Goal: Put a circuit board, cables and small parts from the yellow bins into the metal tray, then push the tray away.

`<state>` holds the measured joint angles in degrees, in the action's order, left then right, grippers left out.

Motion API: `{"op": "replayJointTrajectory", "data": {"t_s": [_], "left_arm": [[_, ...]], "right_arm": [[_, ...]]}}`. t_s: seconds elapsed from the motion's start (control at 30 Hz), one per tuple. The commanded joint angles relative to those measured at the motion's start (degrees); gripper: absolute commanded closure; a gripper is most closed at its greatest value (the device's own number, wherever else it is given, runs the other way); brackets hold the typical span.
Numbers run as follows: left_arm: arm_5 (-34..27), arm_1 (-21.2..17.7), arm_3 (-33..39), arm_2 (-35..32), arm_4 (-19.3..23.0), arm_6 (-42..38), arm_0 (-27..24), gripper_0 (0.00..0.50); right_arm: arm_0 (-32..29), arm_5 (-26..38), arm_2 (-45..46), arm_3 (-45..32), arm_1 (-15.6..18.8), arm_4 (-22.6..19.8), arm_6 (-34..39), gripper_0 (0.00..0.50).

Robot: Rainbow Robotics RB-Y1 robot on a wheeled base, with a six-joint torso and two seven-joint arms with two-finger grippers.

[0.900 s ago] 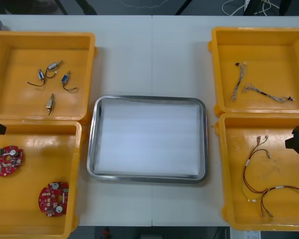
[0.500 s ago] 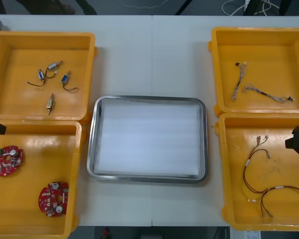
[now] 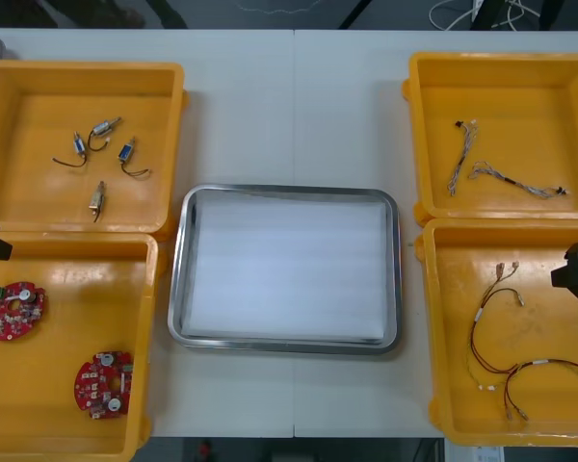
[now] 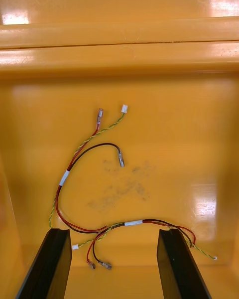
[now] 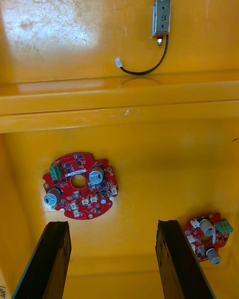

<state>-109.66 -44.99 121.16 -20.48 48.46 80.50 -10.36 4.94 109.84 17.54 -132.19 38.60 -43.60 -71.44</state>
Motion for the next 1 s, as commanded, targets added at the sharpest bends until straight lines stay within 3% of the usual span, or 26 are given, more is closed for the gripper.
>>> {"op": "replayJointTrajectory", "data": {"t_s": [0.03, 1.0], "left_arm": [[-0.3, -2.6, 1.7, -1.5, 0.4, -1.0, 0.9, 0.0], [-0.3, -2.6, 1.7, -1.5, 0.4, -1.0, 0.9, 0.0]], "right_arm": [[0.9, 0.2, 1.7, -0.4, 2.1, -0.2, 0.4, 0.0], [0.9, 0.2, 1.7, -0.4, 2.1, -0.2, 0.4, 0.0]]}}
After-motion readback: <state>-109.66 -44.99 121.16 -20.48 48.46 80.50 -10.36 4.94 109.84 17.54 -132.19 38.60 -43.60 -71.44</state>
